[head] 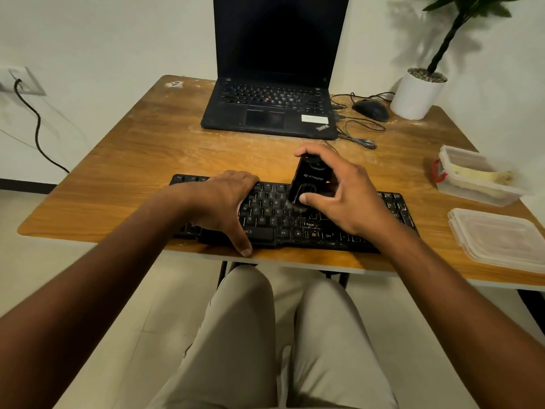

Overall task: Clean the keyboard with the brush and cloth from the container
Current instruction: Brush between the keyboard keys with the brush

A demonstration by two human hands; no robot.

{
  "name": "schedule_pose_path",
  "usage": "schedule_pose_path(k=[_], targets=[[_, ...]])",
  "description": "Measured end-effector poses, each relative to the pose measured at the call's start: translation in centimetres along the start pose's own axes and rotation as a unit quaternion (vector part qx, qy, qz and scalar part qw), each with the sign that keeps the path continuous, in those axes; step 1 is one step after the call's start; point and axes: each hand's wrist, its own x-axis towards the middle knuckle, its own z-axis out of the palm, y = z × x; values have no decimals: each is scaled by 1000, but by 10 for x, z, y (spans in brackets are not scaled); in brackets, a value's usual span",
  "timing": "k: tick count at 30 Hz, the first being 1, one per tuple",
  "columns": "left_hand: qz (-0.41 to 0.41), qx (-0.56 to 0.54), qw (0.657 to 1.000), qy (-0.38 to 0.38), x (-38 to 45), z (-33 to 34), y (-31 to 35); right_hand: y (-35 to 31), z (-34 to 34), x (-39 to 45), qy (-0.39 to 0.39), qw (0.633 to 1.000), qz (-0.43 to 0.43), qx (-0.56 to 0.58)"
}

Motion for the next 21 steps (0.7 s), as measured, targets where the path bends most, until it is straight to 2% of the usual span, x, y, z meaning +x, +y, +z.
schedule_pose_path(k=[5, 7, 12, 15, 21], targets=[[2, 0, 1000, 6, -1, 0, 0, 4, -39, 5, -78, 989, 40, -116], [3, -2, 1000, 9, -1, 0, 1, 1, -46, 9, -76, 985, 43, -147], [4, -8, 1000, 12, -2, 0, 1, -20, -1, 15, -19, 1000, 8, -15], [-3, -5, 1000, 6, -1, 1, 0, -21, 17, 10, -21, 999, 2, 26], [2, 1, 1000, 9, -1, -1, 2, -6, -36, -5, -89, 986, 44, -133]])
